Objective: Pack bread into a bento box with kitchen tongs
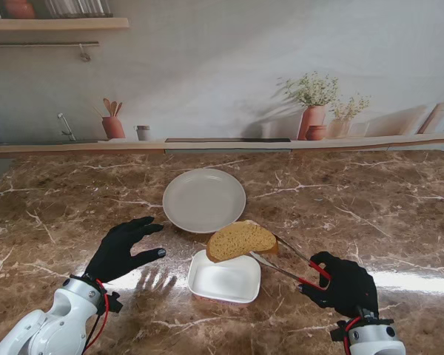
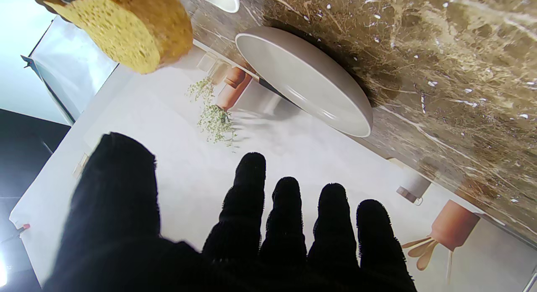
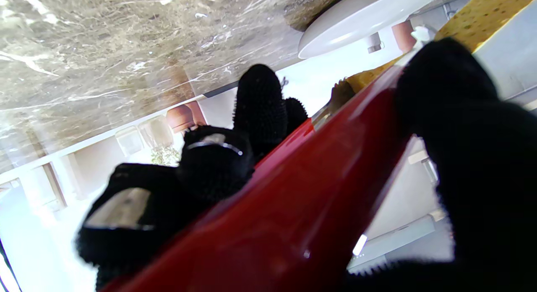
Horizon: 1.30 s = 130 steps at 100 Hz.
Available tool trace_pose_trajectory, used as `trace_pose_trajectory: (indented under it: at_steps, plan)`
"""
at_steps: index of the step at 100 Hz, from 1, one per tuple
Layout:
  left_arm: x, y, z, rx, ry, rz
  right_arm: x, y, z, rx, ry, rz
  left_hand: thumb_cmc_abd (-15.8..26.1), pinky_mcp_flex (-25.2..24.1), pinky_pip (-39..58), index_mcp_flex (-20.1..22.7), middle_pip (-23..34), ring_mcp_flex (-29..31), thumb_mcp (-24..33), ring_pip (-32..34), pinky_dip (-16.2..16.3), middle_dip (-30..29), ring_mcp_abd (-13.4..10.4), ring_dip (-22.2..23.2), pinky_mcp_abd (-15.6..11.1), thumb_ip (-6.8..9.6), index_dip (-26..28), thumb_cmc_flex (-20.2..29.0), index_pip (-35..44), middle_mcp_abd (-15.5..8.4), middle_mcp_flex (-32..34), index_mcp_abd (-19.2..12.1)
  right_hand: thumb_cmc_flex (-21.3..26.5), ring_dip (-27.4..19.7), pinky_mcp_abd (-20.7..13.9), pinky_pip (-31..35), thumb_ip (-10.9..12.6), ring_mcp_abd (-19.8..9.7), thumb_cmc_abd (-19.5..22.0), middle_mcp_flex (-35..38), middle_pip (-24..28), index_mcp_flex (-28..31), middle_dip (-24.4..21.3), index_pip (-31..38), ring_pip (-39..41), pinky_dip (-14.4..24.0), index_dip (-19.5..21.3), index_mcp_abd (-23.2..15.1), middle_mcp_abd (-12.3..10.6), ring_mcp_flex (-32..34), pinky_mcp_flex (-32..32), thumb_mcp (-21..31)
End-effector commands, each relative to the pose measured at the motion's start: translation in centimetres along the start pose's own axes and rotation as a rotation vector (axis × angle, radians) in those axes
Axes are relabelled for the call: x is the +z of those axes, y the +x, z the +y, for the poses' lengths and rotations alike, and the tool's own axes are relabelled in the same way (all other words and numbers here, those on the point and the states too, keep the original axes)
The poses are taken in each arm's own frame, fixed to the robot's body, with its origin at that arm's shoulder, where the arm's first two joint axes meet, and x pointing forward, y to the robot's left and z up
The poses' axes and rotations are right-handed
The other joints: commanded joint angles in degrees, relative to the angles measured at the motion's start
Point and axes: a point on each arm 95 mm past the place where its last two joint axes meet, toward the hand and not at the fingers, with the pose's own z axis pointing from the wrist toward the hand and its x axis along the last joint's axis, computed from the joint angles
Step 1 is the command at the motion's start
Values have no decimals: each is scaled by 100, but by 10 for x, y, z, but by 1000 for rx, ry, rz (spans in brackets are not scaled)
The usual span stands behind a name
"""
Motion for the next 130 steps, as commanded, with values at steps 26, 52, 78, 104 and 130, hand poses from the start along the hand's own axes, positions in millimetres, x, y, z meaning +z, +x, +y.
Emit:
trace_pose_trajectory:
  at_steps: [26, 52, 78, 104, 130]
  plan:
    - [-3, 0, 4, -7, 1, -4, -13, 9, -10, -56, 65, 7, 206, -4, -204, 16, -151, -201, -192, -170, -67, -66, -223, -60, -95, 208, 16, -19, 26, -67, -126, -168, 1010, 187, -659, 1465, 557, -262, 629, 656, 245, 1064, 90, 1535, 687, 491, 243, -1257, -9, 199, 519, 1694]
    - [-2, 0, 5, -11, 2, -3, -10, 18, -12, -94, 92, 26, 210, -7, -211, 18, -144, -201, -187, -168, -67, -62, -232, -59, -93, 208, 15, 0, 27, -66, -123, -163, 958, 204, -748, 1490, 557, -305, 651, 666, 220, 1041, 75, 1506, 714, 509, 165, -1270, -39, 199, 533, 1675]
    - [-3, -4, 7, -17, -5, -17, -6, 25, -11, -148, 115, 49, 199, -6, -228, 19, -140, -197, -188, -163, -73, -59, -231, -58, -83, 204, 11, 24, 29, -67, -118, -156, 900, 197, -974, 1517, 618, -444, 627, 675, 181, 942, 55, 1384, 722, 493, -197, -1187, -139, 206, 549, 1544]
    - [-3, -4, 7, -16, 0, -24, -5, 26, -13, -194, 147, 70, 198, -5, -228, 18, -144, -197, -190, -164, -70, -61, -234, -58, -86, 204, 12, 26, 33, -67, -123, -160, 636, 104, -1204, 1386, 574, -589, 278, 421, 71, 426, 61, 1072, 523, 437, -717, -860, -292, 214, 548, 1245]
    - [-6, -5, 7, -17, 4, -34, -6, 28, -11, -233, 189, 83, 186, -7, -246, 21, -152, -196, -194, -171, -75, -65, -242, -60, -94, 202, 16, 15, 37, -72, -121, -165, 106, -57, -1460, 1181, 868, -725, 640, -238, -213, 336, 163, -1325, 117, 306, 613, -358, -398, 226, 534, 682]
